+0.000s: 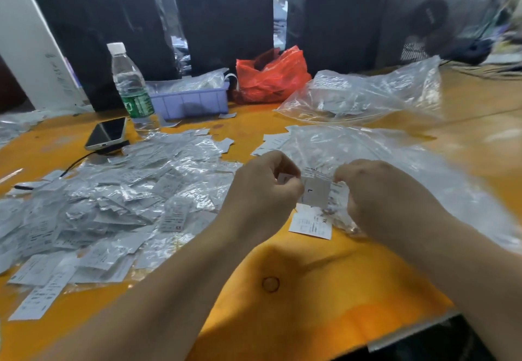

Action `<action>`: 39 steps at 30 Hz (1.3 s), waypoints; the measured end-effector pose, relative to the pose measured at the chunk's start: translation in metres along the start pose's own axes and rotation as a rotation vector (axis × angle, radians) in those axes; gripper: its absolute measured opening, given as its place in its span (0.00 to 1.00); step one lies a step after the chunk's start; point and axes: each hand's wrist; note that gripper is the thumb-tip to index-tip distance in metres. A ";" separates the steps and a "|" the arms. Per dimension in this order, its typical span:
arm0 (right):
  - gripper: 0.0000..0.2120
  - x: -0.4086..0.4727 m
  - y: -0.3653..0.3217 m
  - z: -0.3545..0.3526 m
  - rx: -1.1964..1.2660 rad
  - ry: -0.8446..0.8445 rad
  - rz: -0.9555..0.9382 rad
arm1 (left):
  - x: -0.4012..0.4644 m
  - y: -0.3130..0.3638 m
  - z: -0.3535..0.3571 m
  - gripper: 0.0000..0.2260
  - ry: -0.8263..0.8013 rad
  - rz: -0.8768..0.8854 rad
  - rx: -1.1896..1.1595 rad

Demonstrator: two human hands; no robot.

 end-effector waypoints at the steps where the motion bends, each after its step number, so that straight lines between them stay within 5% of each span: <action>1: 0.17 0.001 0.003 0.002 -0.019 -0.039 0.022 | 0.001 0.001 0.003 0.09 0.012 0.000 -0.017; 6: 0.08 0.001 0.009 0.021 -0.126 -0.136 0.073 | -0.005 -0.012 0.010 0.07 0.033 -0.052 -0.069; 13: 0.05 0.001 0.003 0.030 -0.086 0.119 0.022 | -0.003 -0.020 0.003 0.09 0.051 -0.033 -0.096; 19: 0.14 0.005 -0.003 0.021 0.274 0.481 -0.236 | -0.002 -0.022 -0.009 0.06 0.098 -0.041 -0.201; 26: 0.16 0.031 -0.034 -0.001 1.107 0.337 -0.297 | -0.002 -0.028 -0.033 0.09 0.263 -0.023 -0.328; 36: 0.11 0.083 -0.083 -0.014 1.158 0.310 -0.487 | 0.003 -0.040 -0.054 0.10 0.335 -0.193 -0.387; 39: 0.09 0.088 -0.080 -0.006 1.216 0.356 -0.424 | 0.005 -0.045 -0.054 0.22 0.342 -0.303 -0.251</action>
Point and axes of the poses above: each hand's wrist, its own x-axis towards the middle knuckle, its own z-axis out of the palm, y = z × x, and after that the axes turned 13 degrees about -y, right-handed
